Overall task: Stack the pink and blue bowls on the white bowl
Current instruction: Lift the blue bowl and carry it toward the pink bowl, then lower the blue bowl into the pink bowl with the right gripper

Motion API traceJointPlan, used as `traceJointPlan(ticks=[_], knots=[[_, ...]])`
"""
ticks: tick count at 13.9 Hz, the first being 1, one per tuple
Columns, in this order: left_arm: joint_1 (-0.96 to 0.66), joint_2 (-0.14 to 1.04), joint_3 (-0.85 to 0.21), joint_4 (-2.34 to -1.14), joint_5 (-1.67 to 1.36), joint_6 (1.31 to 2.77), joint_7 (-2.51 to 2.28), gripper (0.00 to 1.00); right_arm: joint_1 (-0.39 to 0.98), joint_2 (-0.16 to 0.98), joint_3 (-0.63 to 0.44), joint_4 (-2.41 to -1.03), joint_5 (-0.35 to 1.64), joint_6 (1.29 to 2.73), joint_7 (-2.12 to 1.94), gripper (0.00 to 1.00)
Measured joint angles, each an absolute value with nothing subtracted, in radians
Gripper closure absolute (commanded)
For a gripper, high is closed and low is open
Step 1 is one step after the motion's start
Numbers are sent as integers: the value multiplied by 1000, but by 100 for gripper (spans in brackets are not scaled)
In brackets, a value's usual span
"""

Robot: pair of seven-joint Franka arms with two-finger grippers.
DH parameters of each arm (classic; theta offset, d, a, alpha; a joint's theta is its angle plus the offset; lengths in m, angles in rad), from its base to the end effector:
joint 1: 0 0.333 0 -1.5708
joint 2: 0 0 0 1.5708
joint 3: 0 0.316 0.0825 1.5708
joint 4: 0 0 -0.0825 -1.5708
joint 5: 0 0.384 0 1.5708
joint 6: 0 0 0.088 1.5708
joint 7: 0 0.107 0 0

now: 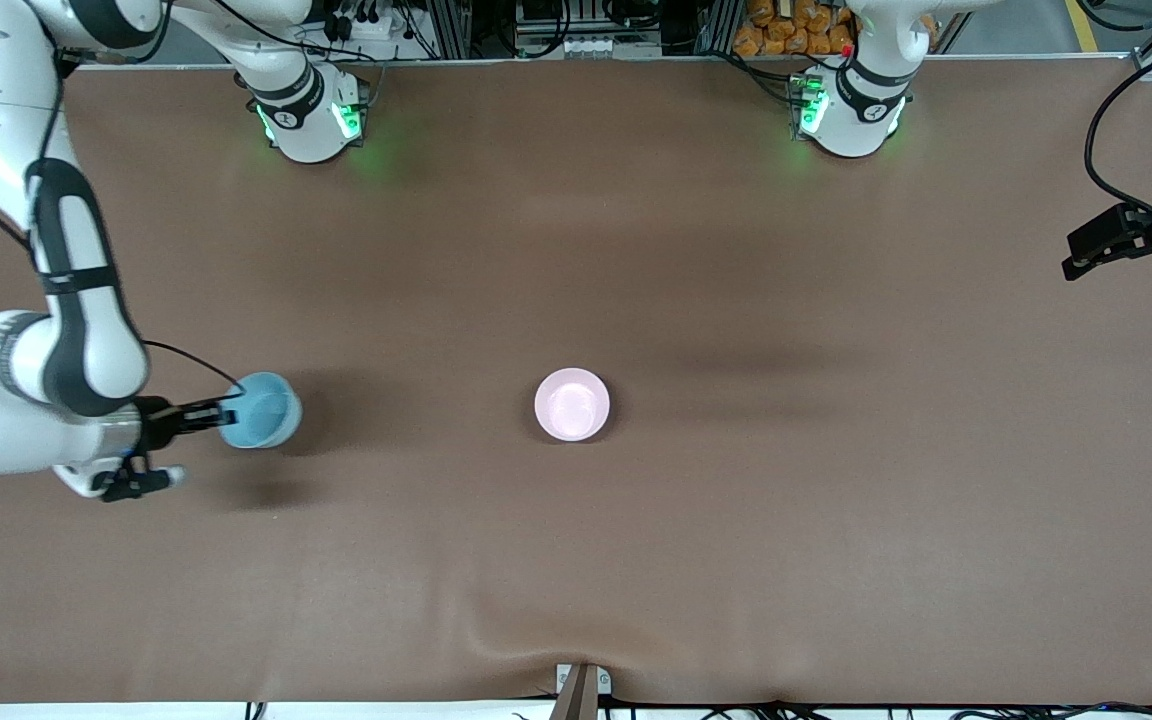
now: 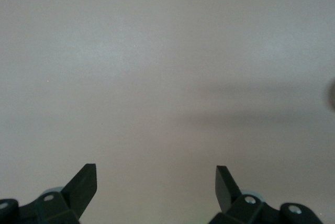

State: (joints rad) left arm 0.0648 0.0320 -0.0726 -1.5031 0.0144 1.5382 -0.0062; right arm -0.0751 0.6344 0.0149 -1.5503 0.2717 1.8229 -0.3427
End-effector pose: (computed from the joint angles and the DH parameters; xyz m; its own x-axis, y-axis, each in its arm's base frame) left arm 0.5617 -0.0021 0.6357 1.0000 -0.0011 0.0033 -0.0010 -0.9999 -0.0121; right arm 0.6614 -0.0191 0.2563 0.9426 0.2040 -0.2643 0.1081 -0.9355 -0.3363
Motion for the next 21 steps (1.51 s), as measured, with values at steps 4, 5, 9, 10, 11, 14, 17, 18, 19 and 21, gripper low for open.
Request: traceJointPlan(ticks=[4,5,9,10,11,14,17,18,19,21], knots=[[65,32,-76,-1503,6,1538,-6,0,101,635,26,-1562,403,1815,-125,100],[64,32,-78,-1504,6,1538,-6,0,150,636,27,-1563,437,1821,-65,100],[64,34,-82,-1505,6,1538,-6,0,325,636,29,-1564,518,1936,176,100],[64,34,-82,-1505,6,1538,-6,0,370,636,29,-1564,521,1978,245,100],[64,34,-82,-1505,6,1538,-6,0,414,636,29,-1564,522,2009,298,100],[63,34,-84,-1505,6,1538,-6,0,493,638,27,-1557,522,2047,374,100],[63,34,-85,-1505,3,1538,-6,0,494,652,18,-1543,522,2050,379,100],[63,34,-85,-1505,-2,1538,-6,0,494,660,17,-1538,522,2060,384,100],[63,34,-85,-1505,-5,1538,-6,0,498,667,17,-1535,522,2078,399,100],[63,34,-86,-1505,-6,1538,-6,0,519,681,18,-1523,505,2118,450,100]])
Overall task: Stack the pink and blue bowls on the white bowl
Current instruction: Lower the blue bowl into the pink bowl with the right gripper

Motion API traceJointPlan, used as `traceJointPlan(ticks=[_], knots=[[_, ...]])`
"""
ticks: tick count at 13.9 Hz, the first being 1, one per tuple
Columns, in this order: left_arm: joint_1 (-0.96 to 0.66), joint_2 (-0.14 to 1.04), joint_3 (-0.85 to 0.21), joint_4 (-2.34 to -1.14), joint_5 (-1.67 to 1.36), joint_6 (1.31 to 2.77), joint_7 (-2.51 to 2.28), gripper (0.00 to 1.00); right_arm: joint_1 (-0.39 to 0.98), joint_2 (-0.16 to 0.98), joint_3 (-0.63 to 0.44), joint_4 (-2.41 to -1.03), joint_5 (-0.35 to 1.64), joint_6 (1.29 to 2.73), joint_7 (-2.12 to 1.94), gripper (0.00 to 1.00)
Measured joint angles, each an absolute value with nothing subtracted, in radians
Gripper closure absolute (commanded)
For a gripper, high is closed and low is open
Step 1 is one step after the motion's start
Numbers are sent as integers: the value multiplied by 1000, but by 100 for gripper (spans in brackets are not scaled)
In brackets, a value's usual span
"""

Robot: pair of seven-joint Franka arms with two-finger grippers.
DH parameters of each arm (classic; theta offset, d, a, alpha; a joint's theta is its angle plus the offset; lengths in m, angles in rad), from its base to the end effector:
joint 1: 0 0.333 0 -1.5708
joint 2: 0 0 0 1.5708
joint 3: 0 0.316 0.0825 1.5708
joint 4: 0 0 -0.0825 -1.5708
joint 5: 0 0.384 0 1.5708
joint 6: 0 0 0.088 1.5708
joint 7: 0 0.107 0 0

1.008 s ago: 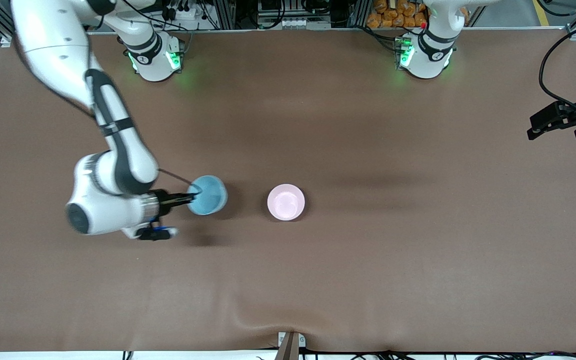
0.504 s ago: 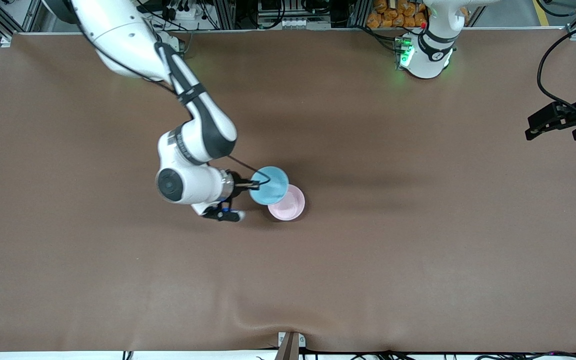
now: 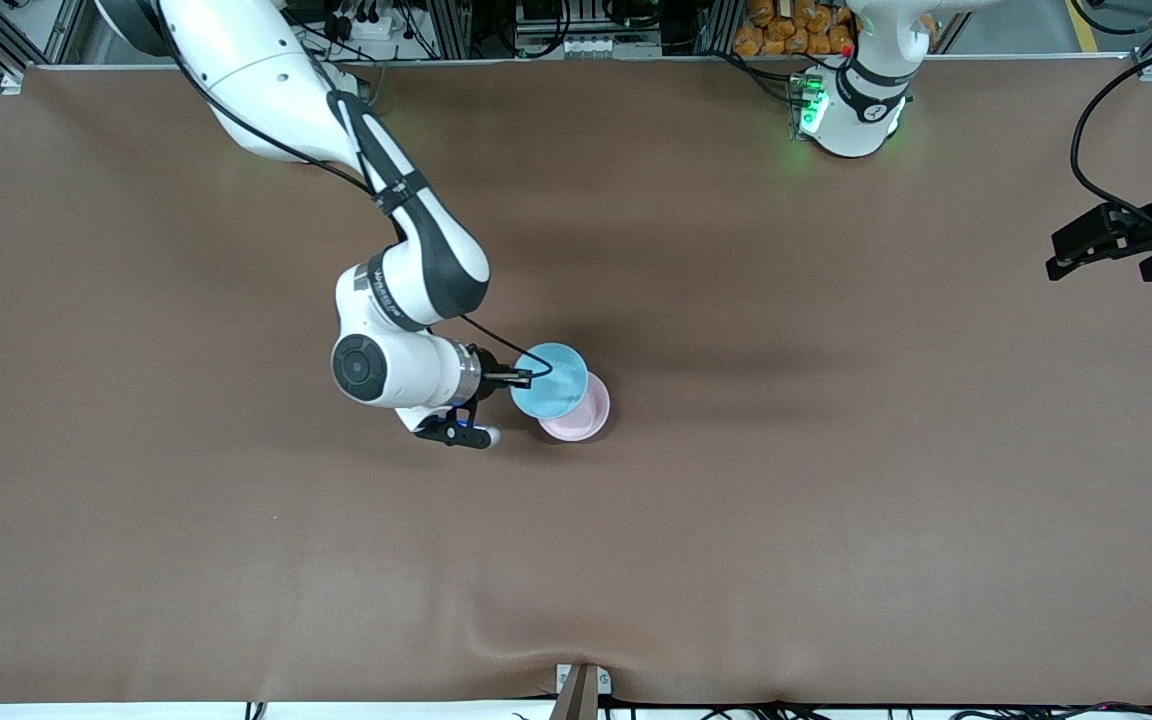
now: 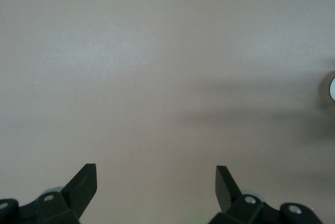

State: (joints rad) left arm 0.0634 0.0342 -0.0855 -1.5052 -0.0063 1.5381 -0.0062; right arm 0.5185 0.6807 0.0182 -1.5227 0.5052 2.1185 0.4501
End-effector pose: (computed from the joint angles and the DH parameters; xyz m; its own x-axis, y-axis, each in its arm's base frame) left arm 0.5622 -0.0122 0.6335 0.9999 -0.0161 -0.0012 -0.0160 -0.9998 0.0092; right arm 0.5944 0.3769 0.2570 0.9427 -0.1457 -0.3003 -0.2382 -0.9239 -0.2995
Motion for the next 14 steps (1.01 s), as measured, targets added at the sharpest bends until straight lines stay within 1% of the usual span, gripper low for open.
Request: traceJointPlan(ticks=[5,13,14], knots=[[63,35,-86,-1505,-7,1538,-6,0,563,732,18,-1446,443,2137,557,100],[61,37,-88,-1506,-7,1538,-6,0,564,771,13,-1434,410,2154,562,100],[61,38,-88,-1506,-7,1538,-6,0,564,772,13,-1434,409,2154,565,60]])
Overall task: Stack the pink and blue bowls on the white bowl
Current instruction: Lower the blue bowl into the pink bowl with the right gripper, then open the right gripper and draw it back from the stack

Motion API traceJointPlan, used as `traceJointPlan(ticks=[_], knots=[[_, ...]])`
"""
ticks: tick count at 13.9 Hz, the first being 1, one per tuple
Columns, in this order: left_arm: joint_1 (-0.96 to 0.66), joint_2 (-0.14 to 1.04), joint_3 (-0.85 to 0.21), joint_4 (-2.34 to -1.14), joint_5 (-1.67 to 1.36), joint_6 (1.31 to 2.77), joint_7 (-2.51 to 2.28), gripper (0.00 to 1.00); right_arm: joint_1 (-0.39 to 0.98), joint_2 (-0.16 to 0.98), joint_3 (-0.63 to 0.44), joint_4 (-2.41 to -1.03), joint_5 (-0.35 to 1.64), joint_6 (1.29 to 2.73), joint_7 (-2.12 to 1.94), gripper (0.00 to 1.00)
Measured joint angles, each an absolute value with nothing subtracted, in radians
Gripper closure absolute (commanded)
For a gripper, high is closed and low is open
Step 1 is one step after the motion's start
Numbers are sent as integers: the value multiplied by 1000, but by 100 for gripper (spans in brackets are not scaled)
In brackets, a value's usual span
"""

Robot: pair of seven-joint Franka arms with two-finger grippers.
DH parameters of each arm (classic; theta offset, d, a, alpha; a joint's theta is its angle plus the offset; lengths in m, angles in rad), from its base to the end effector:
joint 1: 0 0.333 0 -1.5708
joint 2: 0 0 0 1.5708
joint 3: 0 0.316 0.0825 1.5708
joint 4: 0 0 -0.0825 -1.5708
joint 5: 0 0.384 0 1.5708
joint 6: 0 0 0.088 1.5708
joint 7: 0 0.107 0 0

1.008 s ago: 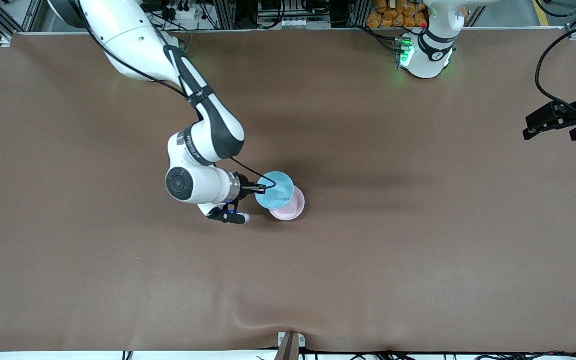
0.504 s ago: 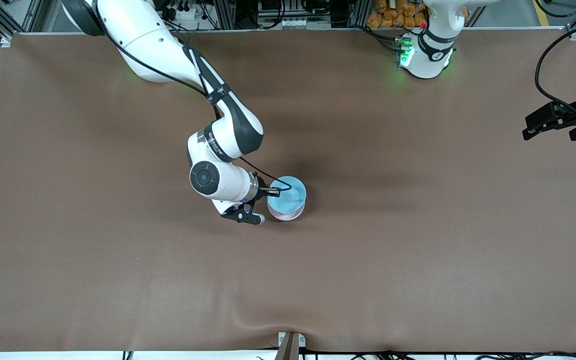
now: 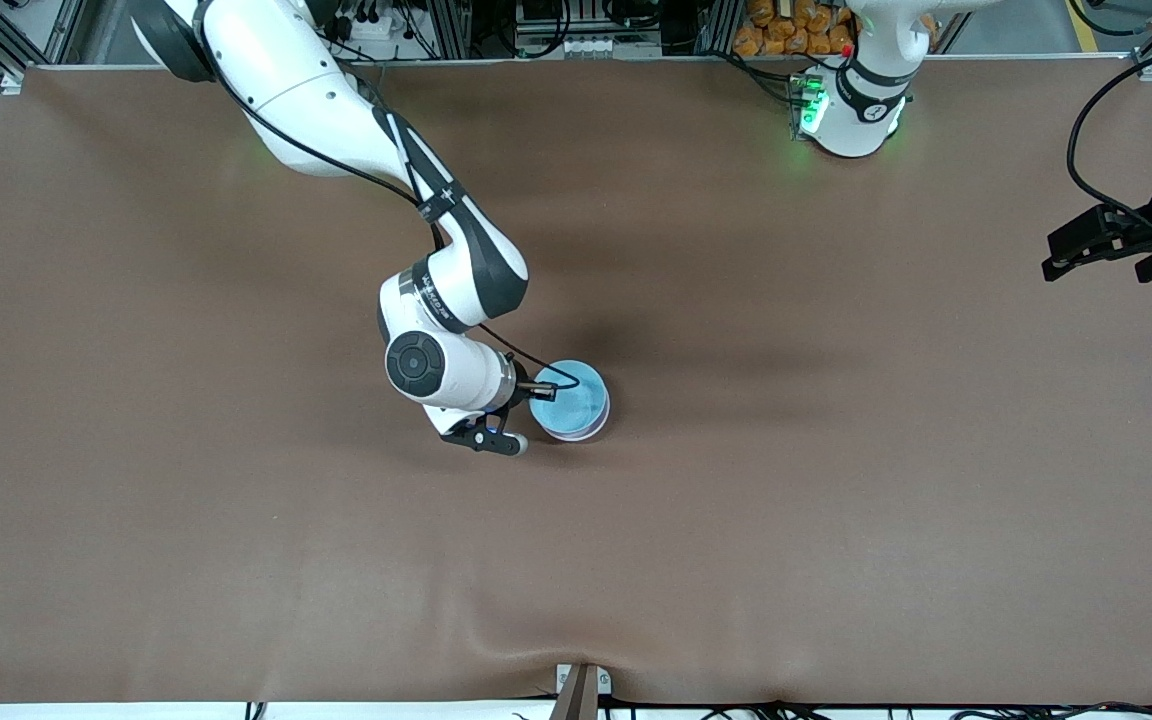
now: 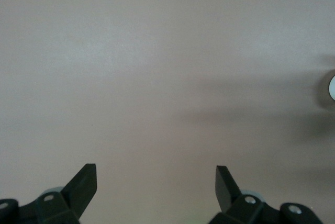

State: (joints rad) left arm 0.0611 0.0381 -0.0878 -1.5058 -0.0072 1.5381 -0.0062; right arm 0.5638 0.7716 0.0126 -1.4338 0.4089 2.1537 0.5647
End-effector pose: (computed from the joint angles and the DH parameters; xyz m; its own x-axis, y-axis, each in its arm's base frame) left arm 0.5633 -0.0148 0.6310 0.9998 -0.0207 -0.0057 -0.0206 -0.9997 0.0105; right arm 0.5974 0.4057 0.2322 0.9490 -0.1896 -0.2518 -0.2488 -0.9411 -0.2291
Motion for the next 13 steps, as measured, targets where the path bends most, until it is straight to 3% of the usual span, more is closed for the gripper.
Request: traceJointPlan(ticks=[1,8,13], knots=[[61,39,-88,-1506,-7,1538,-6,0,564,772,13,-1434,409,2154,567,1],[61,40,-88,-1506,-7,1538,-6,0,546,759,-1,-1399,408,2142,574,0],[61,40,-88,-1506,-7,1538,-6,0,381,620,-44,-1403,321,1938,378,0]])
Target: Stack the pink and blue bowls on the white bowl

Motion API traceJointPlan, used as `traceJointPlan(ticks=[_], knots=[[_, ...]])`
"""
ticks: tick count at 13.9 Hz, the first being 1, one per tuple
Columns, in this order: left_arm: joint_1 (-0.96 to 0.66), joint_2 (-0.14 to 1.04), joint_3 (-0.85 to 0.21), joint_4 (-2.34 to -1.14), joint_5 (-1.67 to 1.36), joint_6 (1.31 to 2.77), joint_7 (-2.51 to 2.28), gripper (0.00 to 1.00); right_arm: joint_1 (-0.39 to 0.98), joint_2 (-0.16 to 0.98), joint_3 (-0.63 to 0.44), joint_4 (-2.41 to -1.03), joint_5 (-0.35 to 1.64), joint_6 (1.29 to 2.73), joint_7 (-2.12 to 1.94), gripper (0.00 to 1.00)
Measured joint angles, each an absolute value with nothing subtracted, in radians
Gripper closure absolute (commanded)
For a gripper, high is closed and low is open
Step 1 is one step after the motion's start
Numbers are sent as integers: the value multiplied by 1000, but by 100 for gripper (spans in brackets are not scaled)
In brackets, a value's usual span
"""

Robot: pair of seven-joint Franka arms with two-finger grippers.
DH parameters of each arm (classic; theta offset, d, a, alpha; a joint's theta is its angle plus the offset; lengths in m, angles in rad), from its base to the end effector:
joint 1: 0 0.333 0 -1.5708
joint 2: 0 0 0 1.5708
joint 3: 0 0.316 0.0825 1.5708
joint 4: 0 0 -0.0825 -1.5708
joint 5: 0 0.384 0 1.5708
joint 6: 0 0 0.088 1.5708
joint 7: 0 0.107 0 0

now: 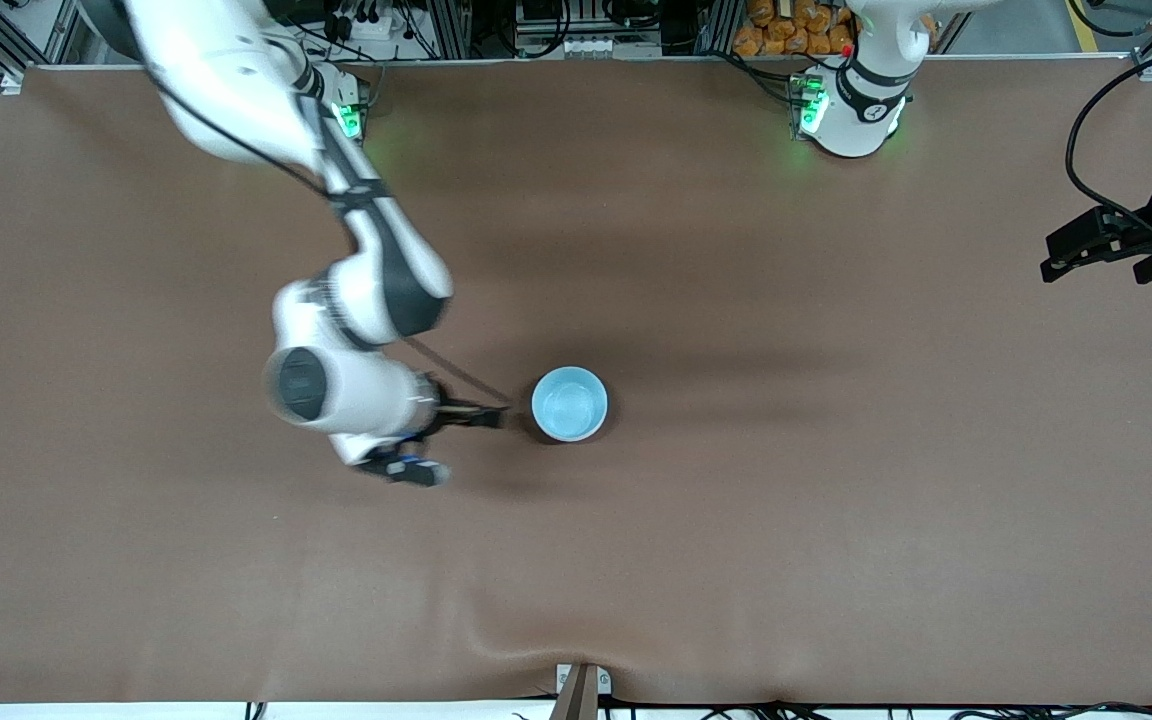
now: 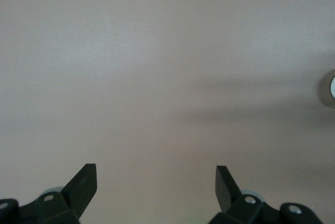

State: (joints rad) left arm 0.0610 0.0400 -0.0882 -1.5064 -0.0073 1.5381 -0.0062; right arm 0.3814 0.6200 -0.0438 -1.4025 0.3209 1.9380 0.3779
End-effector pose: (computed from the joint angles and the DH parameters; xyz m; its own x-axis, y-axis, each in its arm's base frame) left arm 0.5638 -0.0151 0.6297 0.9997 -0.0212 -0.0082 -0.0211 -0.9997 0.0108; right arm 0.6629 0.2618 0.3377 0.9726 -0.1389 -0.1864 -0.1768 -0.9626 -0.2053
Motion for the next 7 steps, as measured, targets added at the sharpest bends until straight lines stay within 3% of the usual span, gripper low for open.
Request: traceJointPlan(ticks=[7], knots=[[61,40,-88,-1507,-7,1538,-6,0,70,234,-65,-1728,188,1840,-2,0]])
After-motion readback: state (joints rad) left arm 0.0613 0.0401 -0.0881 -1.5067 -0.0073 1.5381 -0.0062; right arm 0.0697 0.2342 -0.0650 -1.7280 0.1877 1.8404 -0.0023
